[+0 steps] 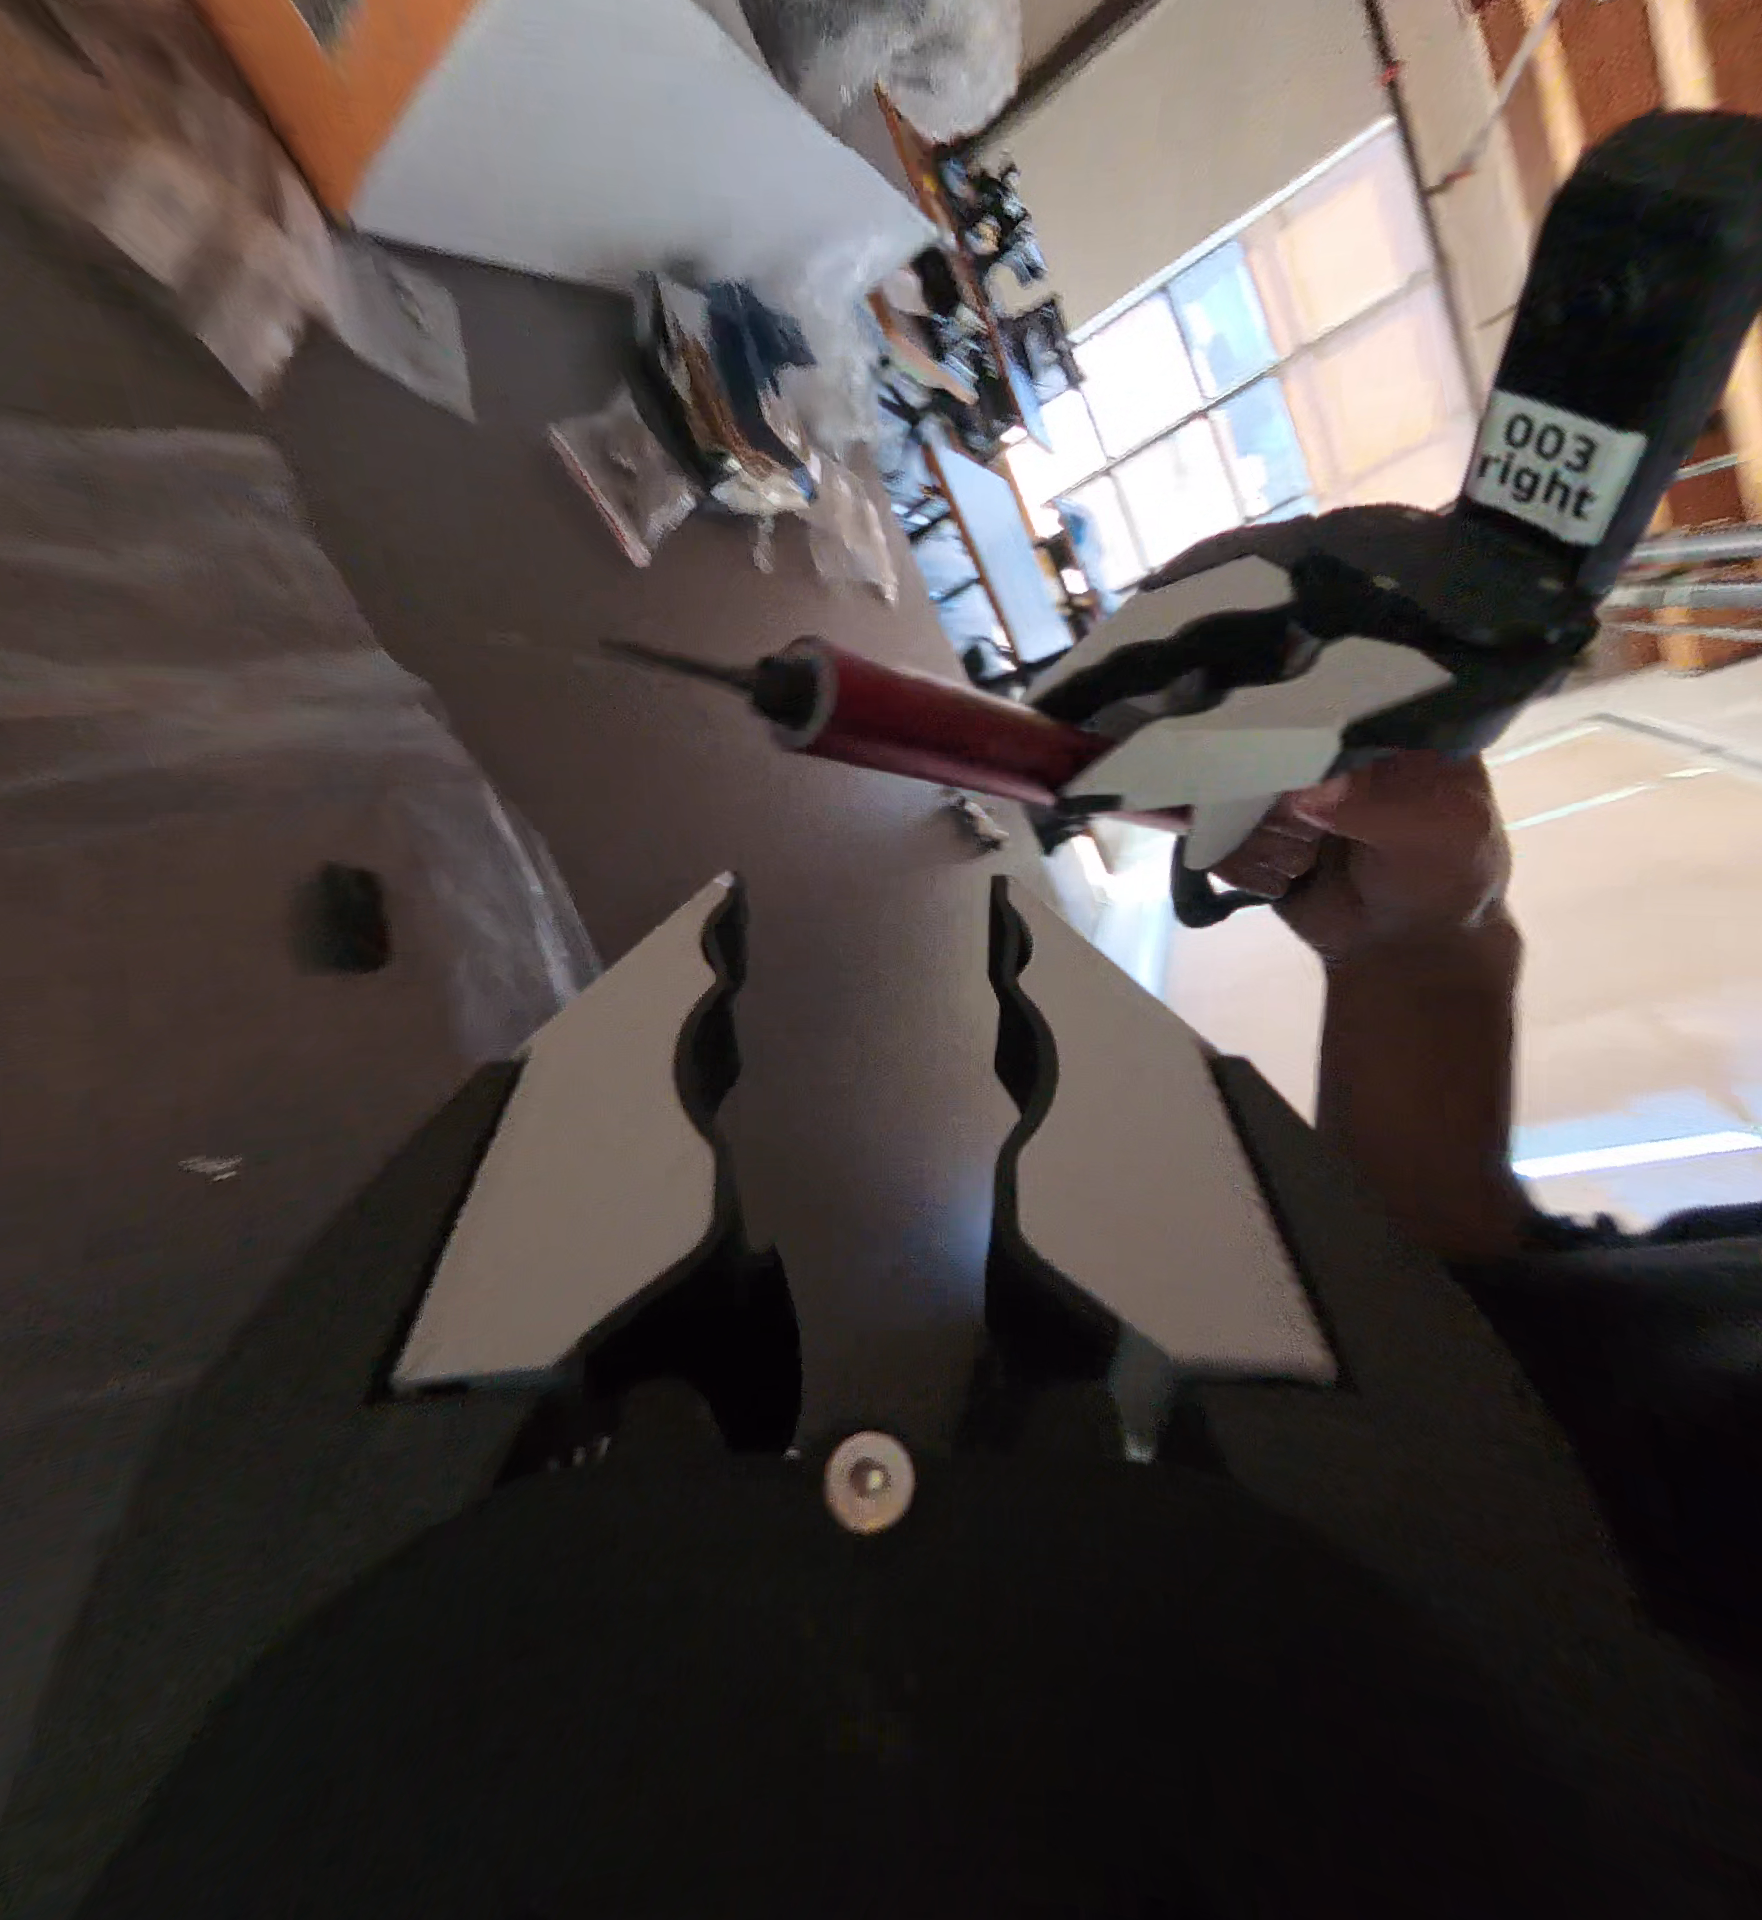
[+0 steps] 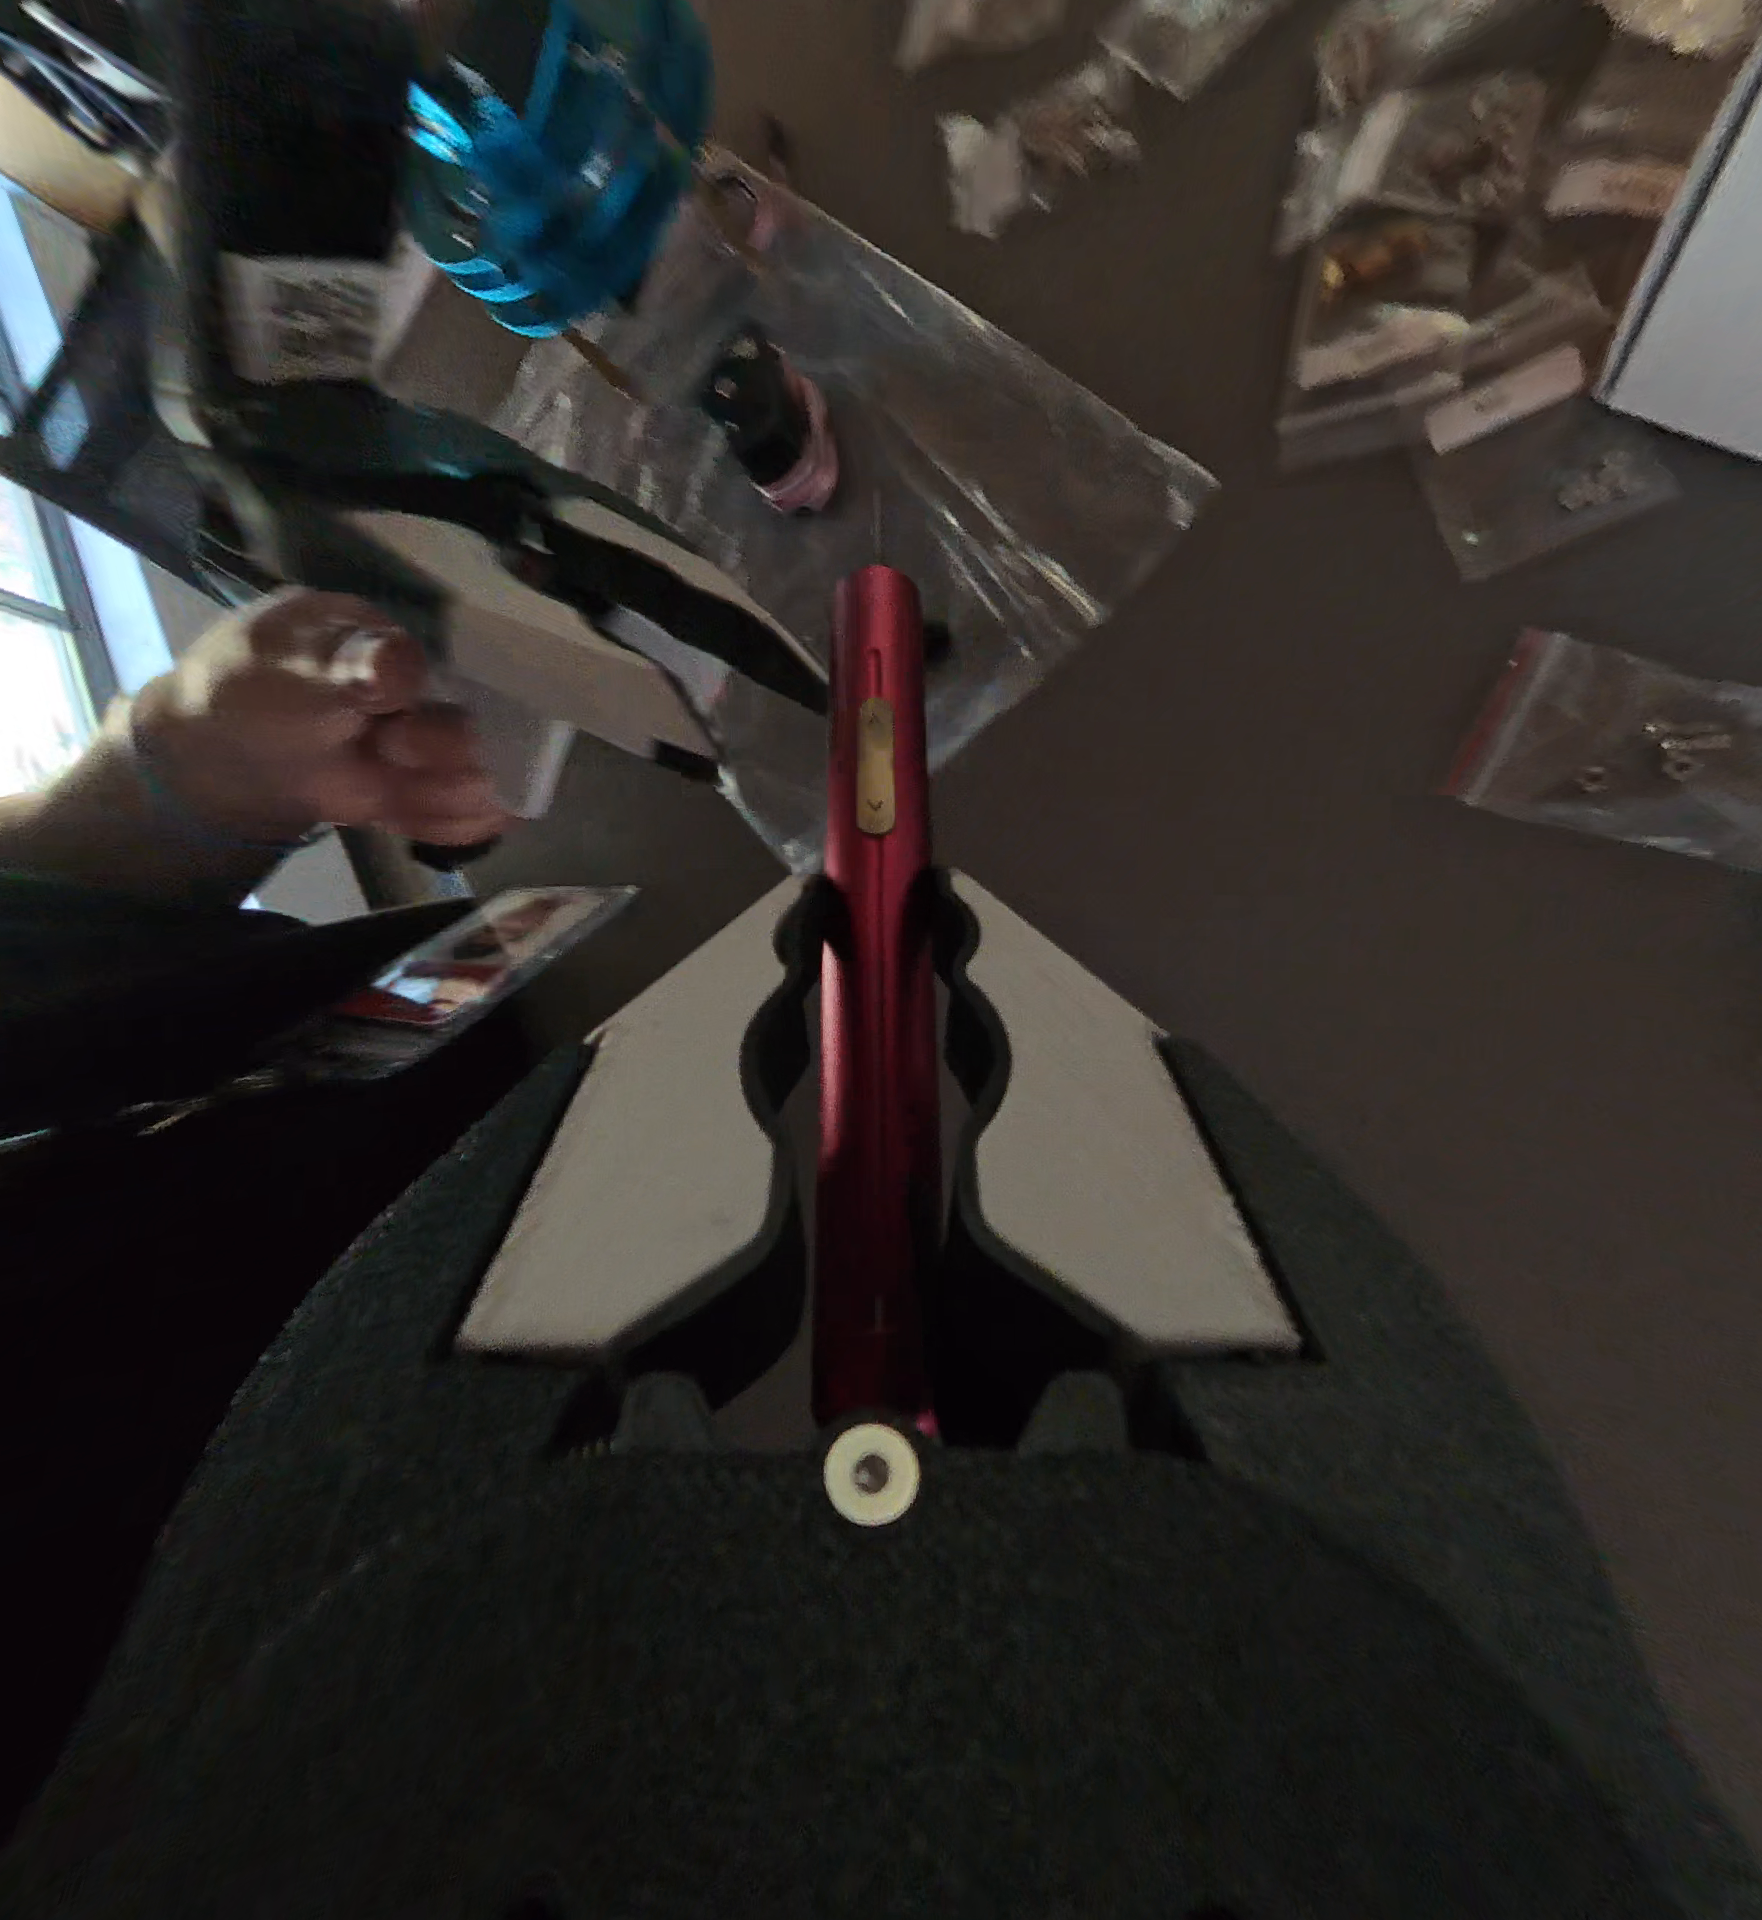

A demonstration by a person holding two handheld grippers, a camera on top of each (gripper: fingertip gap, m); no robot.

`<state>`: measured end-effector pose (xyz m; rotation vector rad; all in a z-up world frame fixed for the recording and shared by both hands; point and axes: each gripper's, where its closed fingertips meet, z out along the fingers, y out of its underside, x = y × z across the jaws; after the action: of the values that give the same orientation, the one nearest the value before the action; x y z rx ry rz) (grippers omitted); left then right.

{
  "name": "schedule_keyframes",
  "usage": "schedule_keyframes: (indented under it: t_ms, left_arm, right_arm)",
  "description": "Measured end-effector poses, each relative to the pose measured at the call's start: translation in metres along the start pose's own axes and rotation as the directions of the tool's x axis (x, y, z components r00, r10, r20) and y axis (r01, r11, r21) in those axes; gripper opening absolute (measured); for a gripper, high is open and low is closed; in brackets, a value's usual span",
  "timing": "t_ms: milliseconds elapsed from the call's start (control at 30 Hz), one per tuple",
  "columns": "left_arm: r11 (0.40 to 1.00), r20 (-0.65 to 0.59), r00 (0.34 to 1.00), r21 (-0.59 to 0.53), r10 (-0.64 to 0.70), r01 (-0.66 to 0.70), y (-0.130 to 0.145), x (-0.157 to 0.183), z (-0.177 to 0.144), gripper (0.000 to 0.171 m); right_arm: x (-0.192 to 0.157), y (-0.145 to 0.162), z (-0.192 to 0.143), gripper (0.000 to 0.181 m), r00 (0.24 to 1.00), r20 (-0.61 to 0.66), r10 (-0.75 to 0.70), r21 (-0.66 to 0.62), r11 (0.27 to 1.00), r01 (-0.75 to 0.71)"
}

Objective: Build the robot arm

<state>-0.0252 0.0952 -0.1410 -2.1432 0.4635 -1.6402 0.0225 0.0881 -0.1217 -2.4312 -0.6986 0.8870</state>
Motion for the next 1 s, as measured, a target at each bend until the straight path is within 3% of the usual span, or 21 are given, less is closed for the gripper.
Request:
schedule_keyframes:
  t_ms: [67, 133, 200, 233, 267, 367, 500, 600, 667, 733, 800, 867, 933, 1000]
  left_arm:
    - [0.996, -0.15, 0.985, 0.031, -0.081, 0.087, -0.003, 0.02, 0.003, 0.046]
    - [0.977, -0.339, 0.93, 0.103, -0.143, 0.187, -0.016, 0.045, -0.002, 0.046]
    - [0.961, -0.435, 0.887, 0.143, -0.153, 0.236, -0.027, 0.058, -0.007, 0.041]
    - [0.964, -0.465, 0.876, 0.152, -0.127, 0.22, -0.029, 0.066, -0.008, 0.031]
    - [0.971, -0.48, 0.873, 0.157, -0.087, 0.182, -0.027, 0.074, -0.009, 0.022]
    - [0.97, -0.453, 0.891, 0.219, 0.004, 0.108, -0.033, 0.086, -0.014, 0.02]
    - [0.941, -0.42, 0.903, 0.333, 0.094, 0.057, -0.058, 0.108, -0.02, 0.018]
    - [0.923, -0.351, 0.92, 0.384, 0.176, -0.03, -0.075, 0.124, -0.019, 0.018]
    - [0.907, -0.287, 0.933, 0.413, 0.216, -0.083, -0.088, 0.128, -0.017, 0.018]
    - [0.896, -0.265, 0.94, 0.436, 0.216, -0.083, -0.102, 0.131, -0.014, 0.018]
    - [0.889, -0.285, 0.936, 0.454, 0.205, -0.056, -0.112, 0.139, -0.012, 0.019]
    - [0.893, -0.348, 0.917, 0.45, 0.194, -0.018, -0.113, 0.151, -0.008, 0.019]
    - [0.906, -0.392, 0.904, 0.423, 0.173, 0.01, -0.107, 0.159, -0.001, 0.019]
    - [0.922, -0.414, 0.893, 0.387, 0.174, 0.0, -0.096, 0.166, 0.003, 0.019]
  right_arm:
    - [-0.015, -0.008, -0.014, 0.019, 1.0, 0.021, -0.012, 0.073, 0.997, 0.011]
    - [-0.035, -0.013, -0.022, 0.019, 0.995, 0.094, -0.039, 0.12, 0.992, 0.027]
    - [-0.049, -0.011, -0.026, 0.019, 0.988, 0.143, -0.06, 0.128, 0.991, 0.042]
    - [-0.055, -0.01, -0.026, 0.019, 0.984, 0.161, -0.077, 0.13, 0.99, 0.056]
    - [-0.057, -0.011, -0.027, 0.019, 0.983, 0.168, -0.076, 0.137, 0.989, 0.053]
    - [-0.064, -0.015, -0.032, 0.021, 0.972, 0.212, -0.104, 0.181, 0.981, 0.065]
    - [-0.068, -0.04, -0.052, 0.02, 0.956, 0.233, -0.177, 0.352, 0.932, 0.087]
    - [-0.058, -0.05, -0.099, 0.041, 0.961, 0.19, -0.204, 0.594, 0.803, 0.053]
    - [-0.036, -0.032, -0.126, 0.045, 0.981, 0.135, -0.136, 0.732, 0.681, -0.006]
    - [-0.022, -0.011, -0.131, 0.049, 0.976, 0.212, -0.047, 0.828, 0.539, -0.154]
    - [-0.032, -0.009, -0.109, 0.056, 0.931, 0.364, -0.037, 0.821, 0.484, -0.302]
    - [-0.048, -0.032, -0.098, 0.05, 0.92, 0.38, -0.098, 0.859, 0.405, -0.312]
    - [-0.057, -0.06, -0.116, 0.045, 0.921, 0.349, -0.173, 0.918, 0.26, -0.299]
    - [-0.068, -0.079, -0.13, 0.039, 0.925, 0.281, -0.255, 0.948, 0.223, -0.227]
